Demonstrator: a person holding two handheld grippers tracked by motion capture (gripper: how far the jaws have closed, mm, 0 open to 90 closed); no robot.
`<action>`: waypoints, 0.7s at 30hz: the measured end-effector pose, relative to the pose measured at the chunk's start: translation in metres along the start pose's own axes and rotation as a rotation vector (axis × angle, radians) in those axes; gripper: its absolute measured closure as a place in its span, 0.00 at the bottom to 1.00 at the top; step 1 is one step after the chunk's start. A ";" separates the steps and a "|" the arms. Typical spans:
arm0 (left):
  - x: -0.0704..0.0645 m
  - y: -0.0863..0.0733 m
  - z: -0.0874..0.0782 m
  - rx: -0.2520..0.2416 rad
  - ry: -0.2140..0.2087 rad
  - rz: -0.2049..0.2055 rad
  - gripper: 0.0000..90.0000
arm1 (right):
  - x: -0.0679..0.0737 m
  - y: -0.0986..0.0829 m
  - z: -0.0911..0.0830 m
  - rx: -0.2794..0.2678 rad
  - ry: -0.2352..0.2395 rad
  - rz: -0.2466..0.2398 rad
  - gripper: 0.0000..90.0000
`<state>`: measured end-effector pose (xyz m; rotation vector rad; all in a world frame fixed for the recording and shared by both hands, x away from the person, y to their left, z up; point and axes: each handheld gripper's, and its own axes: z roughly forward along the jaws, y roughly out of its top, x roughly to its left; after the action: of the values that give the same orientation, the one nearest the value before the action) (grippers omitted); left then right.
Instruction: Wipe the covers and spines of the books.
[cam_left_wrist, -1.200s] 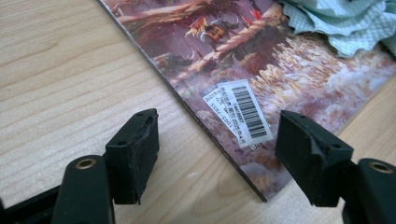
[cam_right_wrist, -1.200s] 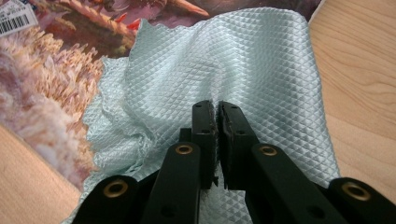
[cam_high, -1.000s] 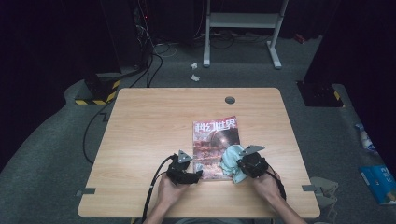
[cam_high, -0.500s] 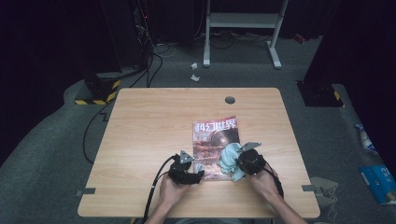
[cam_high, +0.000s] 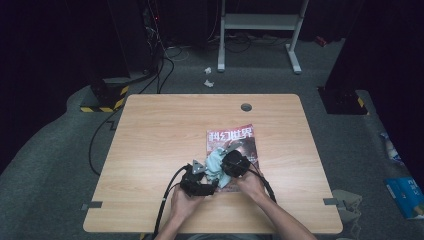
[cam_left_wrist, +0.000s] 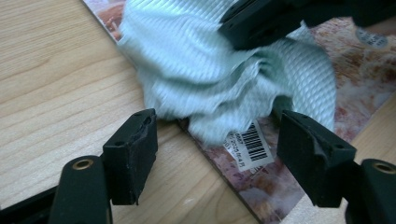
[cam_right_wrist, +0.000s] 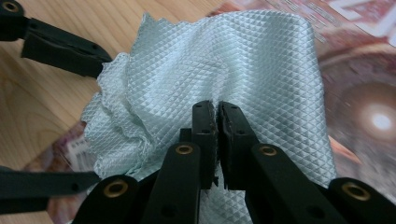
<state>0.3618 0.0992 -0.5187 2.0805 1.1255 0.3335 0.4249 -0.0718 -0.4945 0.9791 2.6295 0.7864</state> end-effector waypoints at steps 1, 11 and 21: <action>0.001 0.000 0.000 -0.001 0.003 -0.006 0.32 | 0.002 0.001 0.001 0.002 -0.002 -0.005 0.95; 0.006 -0.001 -0.001 -0.006 0.025 -0.019 0.30 | -0.028 -0.010 -0.010 0.038 -0.052 0.044 0.95; 0.006 -0.001 -0.001 -0.005 0.024 -0.014 0.30 | 0.003 0.013 0.008 0.013 0.025 -0.021 0.95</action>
<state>0.3645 0.1051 -0.5194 2.0679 1.1520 0.3545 0.4328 -0.0586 -0.4935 0.9490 2.6648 0.7822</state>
